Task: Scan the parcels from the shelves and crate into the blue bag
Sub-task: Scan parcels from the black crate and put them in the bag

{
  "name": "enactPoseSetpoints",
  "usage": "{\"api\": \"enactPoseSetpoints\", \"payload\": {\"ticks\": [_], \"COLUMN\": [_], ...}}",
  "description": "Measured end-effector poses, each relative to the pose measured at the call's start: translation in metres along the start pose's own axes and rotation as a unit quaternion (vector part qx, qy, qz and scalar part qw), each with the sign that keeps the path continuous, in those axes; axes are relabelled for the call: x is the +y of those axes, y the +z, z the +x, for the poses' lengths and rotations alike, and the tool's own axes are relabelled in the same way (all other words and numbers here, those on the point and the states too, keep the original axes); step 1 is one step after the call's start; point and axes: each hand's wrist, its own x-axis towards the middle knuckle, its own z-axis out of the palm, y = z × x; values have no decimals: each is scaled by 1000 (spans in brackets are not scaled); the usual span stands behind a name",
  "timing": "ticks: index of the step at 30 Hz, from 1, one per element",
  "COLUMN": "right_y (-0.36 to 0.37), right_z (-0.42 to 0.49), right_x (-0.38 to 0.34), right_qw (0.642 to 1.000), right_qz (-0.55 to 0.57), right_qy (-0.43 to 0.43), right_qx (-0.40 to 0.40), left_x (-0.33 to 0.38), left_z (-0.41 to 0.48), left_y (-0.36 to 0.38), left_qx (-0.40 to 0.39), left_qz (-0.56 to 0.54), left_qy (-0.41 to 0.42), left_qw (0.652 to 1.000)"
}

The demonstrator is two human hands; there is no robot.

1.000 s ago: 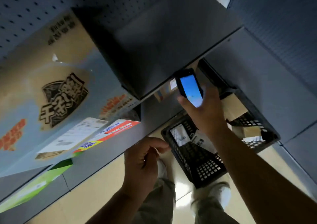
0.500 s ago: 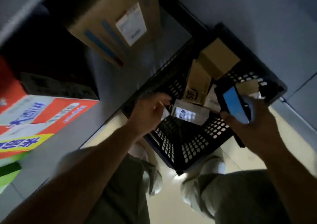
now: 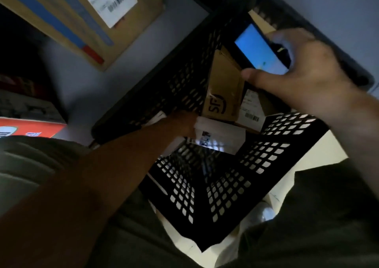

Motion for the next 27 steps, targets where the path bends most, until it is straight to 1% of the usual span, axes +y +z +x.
{"api": "enactPoseSetpoints", "payload": {"ticks": [3, 5, 7, 9, 11, 12, 15, 18, 19, 22, 24, 27], "right_y": [-7, -14, -21, -27, -30, -31, -33, -35, -37, -39, -42, -48], "right_z": [-3, -7, -11, -11, -9, -7, -4, -5, -6, -4, -2, 0], "right_x": [5, 12, 19, 25, 27, 28, 28, 26, 26, 26, 26, 27], "right_qw": [1000, 999, 997, 994, 993, 993, 994, 996, 996, 996, 996, 995], "right_qz": [12, 26, 43, 56, 62, 64, 67, 55, 51, 51, 56, 62], "right_qy": [16, 39, 65, 80, 85, 84, 78, 72, 71, 73, 69, 69], "right_qx": [16, 26, 28, 37, 45, 46, 34, 23, 22, 21, 23, 31], "left_x": [0, 3, 8, 14, 21, 23, 28, 29, 31, 40, 47, 53], "left_z": [3, 0, -9, -20, -31, -36, -56, -83, -92, -120, -139, -160], "left_y": [6, 0, -12, -28, -43, -48, -59, -61, -63, -75, -88, -106], "left_qx": [48, 59, 42, 11, 10, 25, 91, 100, 98, 105, 138, 236], "left_qz": [2, -12, -43, -50, -56, -48, 25, 91, 93, 56, 34, -9], "left_qy": [-6, 1, 20, 32, 41, 47, 50, 54, 56, 74, 92, 117], "left_qw": [999, 998, 998, 998, 998, 997, 994, 989, 989, 990, 986, 965]}}
